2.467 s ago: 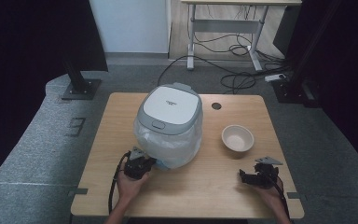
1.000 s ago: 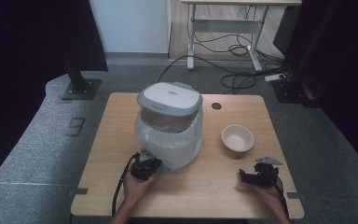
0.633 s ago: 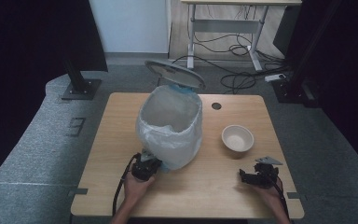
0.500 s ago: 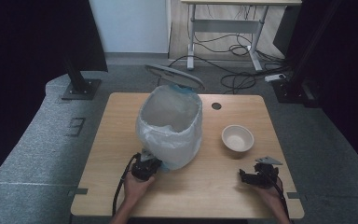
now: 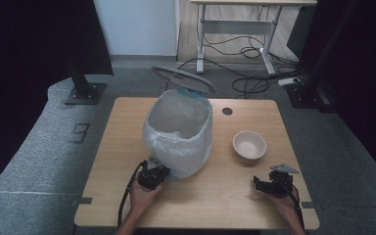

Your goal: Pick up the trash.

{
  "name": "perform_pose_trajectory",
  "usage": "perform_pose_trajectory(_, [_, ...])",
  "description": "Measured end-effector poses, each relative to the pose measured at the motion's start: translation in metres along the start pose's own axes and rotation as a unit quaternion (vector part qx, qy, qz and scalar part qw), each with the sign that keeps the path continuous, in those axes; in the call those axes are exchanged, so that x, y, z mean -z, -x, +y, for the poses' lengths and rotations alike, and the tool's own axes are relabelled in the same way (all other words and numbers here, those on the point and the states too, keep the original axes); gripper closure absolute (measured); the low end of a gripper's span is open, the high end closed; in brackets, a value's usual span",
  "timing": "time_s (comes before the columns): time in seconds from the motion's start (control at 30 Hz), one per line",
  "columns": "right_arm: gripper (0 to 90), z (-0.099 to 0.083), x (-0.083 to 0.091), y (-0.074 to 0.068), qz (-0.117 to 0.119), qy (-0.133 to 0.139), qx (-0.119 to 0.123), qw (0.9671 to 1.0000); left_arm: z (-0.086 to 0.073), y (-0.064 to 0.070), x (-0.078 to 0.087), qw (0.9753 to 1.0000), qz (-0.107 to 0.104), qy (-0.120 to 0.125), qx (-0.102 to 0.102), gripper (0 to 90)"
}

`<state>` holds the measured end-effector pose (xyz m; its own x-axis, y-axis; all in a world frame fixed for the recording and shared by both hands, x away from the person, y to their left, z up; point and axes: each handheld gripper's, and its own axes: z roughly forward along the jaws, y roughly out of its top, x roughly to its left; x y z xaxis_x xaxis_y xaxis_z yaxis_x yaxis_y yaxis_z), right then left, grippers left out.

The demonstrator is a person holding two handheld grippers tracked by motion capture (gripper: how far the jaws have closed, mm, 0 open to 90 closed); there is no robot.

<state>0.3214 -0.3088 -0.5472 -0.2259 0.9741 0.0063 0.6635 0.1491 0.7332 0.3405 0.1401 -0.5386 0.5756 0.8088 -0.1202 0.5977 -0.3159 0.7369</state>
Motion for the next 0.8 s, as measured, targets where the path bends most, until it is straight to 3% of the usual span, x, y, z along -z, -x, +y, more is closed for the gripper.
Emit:
perform_pose_trajectory(0.37, [13.1,0.027,0.023,0.0,0.01,0.063,-0.022,0.9978,0.0,0.0,0.0,1.0,-0.001,0.001,-0.002,90.0])
perform_pose_trajectory(0.8, [14.2,0.052,0.03,0.008,0.001,0.084,-0.034,0.9959,0.0,-0.001,0.0,1.0,-0.003,-0.001,-0.003,90.0])
